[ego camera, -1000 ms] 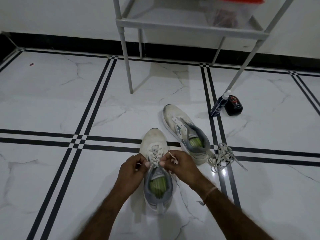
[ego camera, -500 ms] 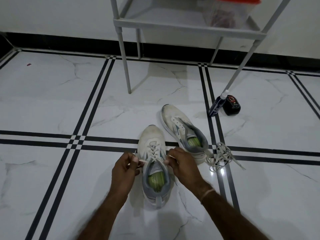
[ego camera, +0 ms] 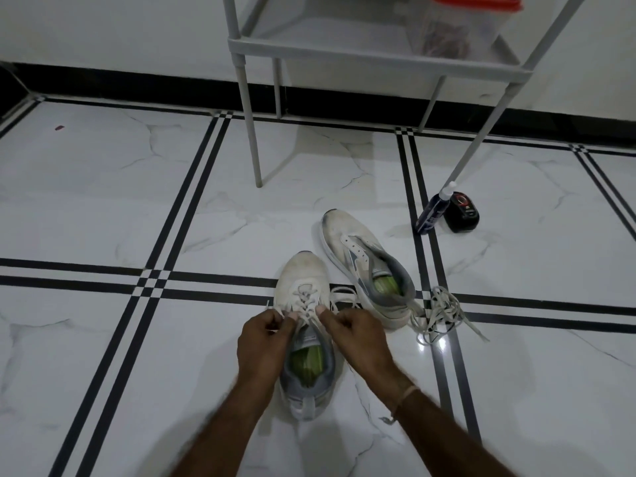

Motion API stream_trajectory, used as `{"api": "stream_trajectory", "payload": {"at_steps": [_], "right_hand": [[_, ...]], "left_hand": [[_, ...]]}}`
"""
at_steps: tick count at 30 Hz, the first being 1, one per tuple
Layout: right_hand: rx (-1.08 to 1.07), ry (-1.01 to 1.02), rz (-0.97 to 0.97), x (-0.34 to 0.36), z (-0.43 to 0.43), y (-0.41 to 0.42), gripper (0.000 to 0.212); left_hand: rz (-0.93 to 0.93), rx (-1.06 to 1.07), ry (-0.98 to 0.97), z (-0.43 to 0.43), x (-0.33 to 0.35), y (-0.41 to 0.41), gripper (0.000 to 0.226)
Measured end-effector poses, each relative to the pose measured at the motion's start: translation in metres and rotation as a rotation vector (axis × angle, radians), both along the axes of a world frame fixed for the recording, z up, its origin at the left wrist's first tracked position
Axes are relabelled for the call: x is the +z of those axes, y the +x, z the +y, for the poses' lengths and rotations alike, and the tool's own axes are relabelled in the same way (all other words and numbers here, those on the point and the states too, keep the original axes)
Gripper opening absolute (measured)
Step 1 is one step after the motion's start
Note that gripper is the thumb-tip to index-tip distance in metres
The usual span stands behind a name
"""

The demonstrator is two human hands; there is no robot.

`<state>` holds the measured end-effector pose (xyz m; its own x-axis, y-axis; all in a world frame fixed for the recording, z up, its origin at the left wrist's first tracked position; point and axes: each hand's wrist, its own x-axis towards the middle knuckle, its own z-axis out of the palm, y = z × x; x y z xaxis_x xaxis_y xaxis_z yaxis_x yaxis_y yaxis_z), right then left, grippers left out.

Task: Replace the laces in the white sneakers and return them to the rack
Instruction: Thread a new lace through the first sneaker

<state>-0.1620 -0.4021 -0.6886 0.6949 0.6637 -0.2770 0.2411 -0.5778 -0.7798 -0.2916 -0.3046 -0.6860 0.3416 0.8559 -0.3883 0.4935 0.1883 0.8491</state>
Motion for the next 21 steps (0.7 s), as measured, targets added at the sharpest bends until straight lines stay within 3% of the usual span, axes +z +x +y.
{"api": "stream_trajectory", "payload": {"at_steps": [5, 7, 10, 14, 18, 21], "right_hand": [[-0.049, 0.227, 0.560, 0.016, 0.007, -0.001, 0.023], [-0.070, 0.259, 0.668, 0.028, 0.002, 0.006, 0.015], [-0.056, 0.317, 0.530, 0.043, 0.005, 0.021, 0.021], [0.194, 0.314, 0.462, 0.067, 0.039, 0.032, 0.019], [0.085, 0.309, 0.289, 0.053, 0.041, 0.031, 0.021], [0.184, 0.263, 0.347, 0.029, 0.019, 0.011, 0.023]], "left_hand": [[-0.290, 0.064, -0.145, 0.002, 0.007, -0.001, 0.028], [-0.387, 0.041, -0.216, 0.008, 0.012, -0.002, 0.029], [-0.442, -0.181, -0.194, 0.017, 0.020, 0.002, 0.027], [-0.355, -0.454, -0.239, 0.025, 0.033, 0.014, 0.022], [-0.425, -0.199, -0.241, 0.031, 0.031, 0.020, 0.016], [-0.396, -0.039, -0.120, 0.031, 0.030, 0.022, 0.014]]}}
